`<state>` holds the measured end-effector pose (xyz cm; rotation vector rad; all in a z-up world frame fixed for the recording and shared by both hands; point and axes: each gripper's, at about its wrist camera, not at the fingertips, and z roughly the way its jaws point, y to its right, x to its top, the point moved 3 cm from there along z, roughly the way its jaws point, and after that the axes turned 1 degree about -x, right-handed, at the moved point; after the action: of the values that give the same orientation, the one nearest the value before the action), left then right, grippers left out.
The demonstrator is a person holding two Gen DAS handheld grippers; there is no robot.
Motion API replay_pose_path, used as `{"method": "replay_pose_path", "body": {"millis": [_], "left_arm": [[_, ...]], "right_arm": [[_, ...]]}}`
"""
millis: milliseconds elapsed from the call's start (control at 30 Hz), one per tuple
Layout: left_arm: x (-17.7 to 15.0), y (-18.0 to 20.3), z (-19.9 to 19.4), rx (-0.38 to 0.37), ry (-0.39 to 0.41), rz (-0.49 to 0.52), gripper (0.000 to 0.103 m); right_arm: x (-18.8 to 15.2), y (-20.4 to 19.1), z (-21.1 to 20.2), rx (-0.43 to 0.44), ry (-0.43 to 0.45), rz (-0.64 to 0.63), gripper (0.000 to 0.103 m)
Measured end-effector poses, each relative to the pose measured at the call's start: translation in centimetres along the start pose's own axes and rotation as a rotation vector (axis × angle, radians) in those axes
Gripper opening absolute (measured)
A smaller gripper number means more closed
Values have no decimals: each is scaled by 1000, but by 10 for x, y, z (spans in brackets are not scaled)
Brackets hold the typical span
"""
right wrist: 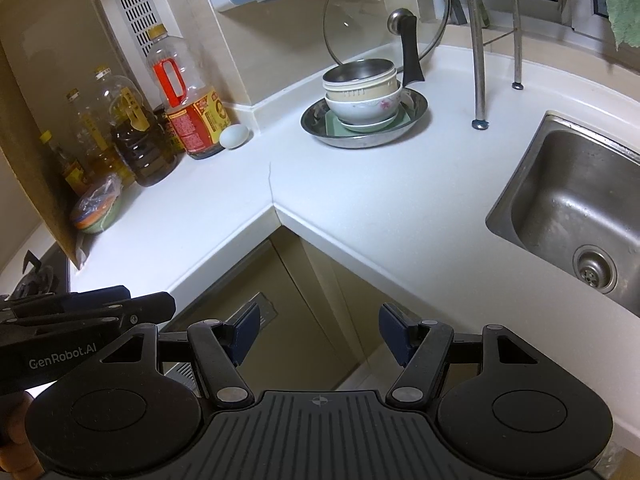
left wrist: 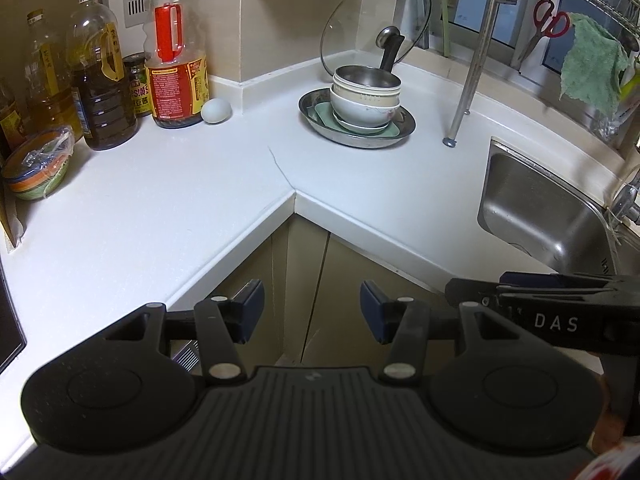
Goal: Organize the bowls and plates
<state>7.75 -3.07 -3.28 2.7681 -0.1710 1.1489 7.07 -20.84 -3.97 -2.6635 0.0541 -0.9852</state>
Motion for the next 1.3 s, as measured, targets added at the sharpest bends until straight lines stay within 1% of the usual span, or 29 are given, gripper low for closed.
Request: {"method": "replay_pose_path", "body": {"millis": [1300], "left_arm": [[6, -3, 9, -9, 0, -8, 50]], "right_arm": [[8, 1, 11, -7, -10, -16, 66]]}}
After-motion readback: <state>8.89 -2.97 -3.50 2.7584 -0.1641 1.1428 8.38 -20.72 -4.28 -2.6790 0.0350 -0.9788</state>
